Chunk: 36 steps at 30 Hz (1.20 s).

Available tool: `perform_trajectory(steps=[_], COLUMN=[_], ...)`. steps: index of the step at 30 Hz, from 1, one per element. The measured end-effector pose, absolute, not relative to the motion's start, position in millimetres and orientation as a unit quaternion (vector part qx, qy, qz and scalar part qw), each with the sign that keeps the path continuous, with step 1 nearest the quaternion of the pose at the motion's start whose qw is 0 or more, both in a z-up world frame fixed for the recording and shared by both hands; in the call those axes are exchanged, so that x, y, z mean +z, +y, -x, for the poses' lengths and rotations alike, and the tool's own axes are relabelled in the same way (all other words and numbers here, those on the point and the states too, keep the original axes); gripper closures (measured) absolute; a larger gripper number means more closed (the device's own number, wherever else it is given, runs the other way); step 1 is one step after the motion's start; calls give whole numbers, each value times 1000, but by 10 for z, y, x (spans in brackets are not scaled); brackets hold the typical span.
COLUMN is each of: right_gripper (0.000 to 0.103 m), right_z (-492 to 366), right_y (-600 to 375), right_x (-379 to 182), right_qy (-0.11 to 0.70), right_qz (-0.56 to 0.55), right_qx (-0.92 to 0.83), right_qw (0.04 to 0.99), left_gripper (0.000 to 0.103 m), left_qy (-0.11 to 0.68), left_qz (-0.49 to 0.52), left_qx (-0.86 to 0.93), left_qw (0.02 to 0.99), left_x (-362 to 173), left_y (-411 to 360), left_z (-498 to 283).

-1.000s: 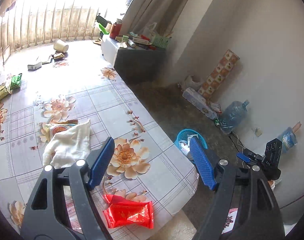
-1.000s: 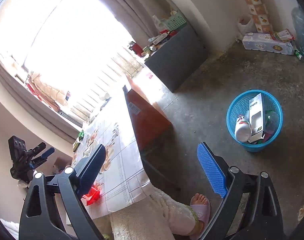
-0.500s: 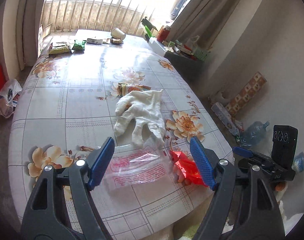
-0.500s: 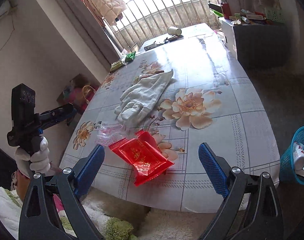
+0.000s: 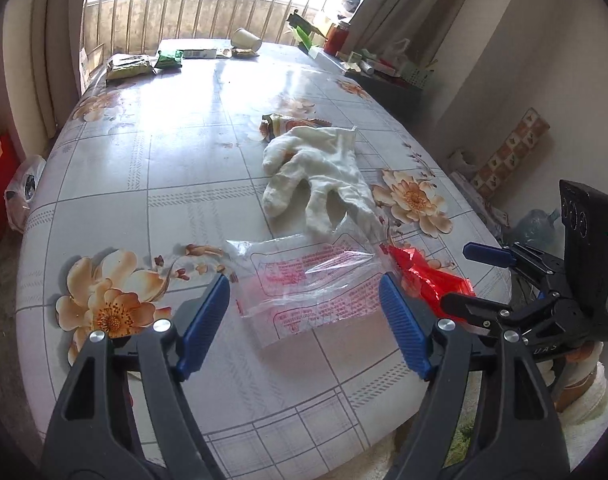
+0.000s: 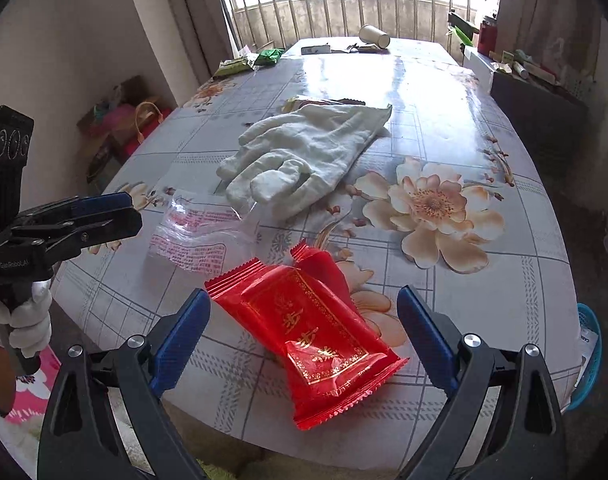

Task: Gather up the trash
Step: 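Grasp the red snack packet with the right gripper while the left gripper grasps the clear plastic bag, then lift the red packet and plastic bag and carry them over the wastebasket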

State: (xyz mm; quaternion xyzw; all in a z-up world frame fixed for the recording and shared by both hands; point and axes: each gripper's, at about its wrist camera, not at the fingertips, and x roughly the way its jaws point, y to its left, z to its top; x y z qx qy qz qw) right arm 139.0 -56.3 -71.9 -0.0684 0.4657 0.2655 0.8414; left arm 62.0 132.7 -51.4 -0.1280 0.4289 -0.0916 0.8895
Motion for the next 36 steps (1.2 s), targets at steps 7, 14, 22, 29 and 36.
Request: perform_trajectory(steps=[7, 14, 22, 29, 36], right_gripper=[26, 43, 56, 63, 70], right_z=[-1432, -1447, -1449, -1434, -1433], right_y=[-545, -639, -752, -845, -947], right_x=[-869, -962, -952, -923, -895], right_qy=[483, 494, 496, 494, 492], right_qz=[64, 40, 20, -4, -35], right_qx=[237, 220, 212, 214, 214], right_qw=[840, 840, 842, 843, 843], left_gripper=[54, 76, 85, 89, 90], left_qy=[472, 470, 465, 463, 446], left_qz=[157, 114, 83, 109, 104], left_qx=[-67, -24, -5, -10, -4], left_qw=[865, 875, 882, 879, 889], left_x=[-803, -839, -824, -798, -668], left_y=[1368, 1324, 1298, 1367, 1367], left_z=[-760, -717, -672, -579, -493])
